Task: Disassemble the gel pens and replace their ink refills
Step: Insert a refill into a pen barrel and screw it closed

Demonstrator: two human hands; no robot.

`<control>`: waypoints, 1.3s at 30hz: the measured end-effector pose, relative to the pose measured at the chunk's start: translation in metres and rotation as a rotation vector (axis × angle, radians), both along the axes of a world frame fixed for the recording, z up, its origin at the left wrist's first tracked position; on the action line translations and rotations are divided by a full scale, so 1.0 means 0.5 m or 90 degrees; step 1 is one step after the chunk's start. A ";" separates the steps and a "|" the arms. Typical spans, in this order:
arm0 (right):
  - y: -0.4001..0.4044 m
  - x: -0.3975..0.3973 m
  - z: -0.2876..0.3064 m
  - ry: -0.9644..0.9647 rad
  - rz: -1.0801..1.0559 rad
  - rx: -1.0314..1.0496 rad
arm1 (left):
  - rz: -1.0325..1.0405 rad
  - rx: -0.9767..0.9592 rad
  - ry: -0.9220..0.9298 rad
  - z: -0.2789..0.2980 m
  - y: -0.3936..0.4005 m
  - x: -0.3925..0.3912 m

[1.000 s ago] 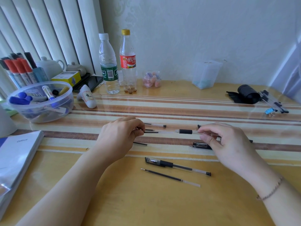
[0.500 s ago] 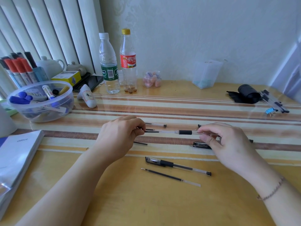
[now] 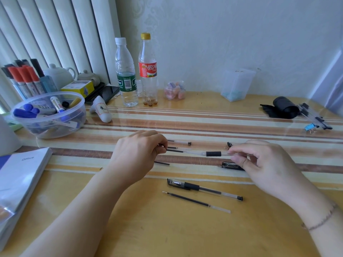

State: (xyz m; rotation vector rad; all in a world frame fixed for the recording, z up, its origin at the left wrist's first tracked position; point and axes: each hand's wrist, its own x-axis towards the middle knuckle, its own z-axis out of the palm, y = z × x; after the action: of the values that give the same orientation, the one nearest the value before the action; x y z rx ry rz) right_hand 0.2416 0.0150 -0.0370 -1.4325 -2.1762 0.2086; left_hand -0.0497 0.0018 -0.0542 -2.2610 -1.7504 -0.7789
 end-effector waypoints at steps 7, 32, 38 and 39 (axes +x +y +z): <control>-0.012 -0.022 -0.011 -0.020 0.041 -0.054 | -0.058 0.005 -0.037 0.001 -0.009 0.024; -0.023 -0.038 -0.022 0.030 0.150 -0.048 | -0.156 -0.080 -0.541 0.033 -0.025 0.055; -0.024 -0.039 -0.023 0.025 0.139 -0.036 | -0.151 -0.113 -0.496 0.028 -0.029 0.061; -0.023 -0.039 -0.025 0.022 0.135 -0.031 | -0.152 -0.113 -0.479 0.028 -0.030 0.062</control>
State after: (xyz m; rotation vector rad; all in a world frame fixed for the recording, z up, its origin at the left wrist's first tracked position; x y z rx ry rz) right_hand 0.2222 0.0034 -0.0494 -1.2131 -2.3077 0.3619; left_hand -0.0186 -0.0131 -0.0401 -2.5138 -1.8798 -1.7729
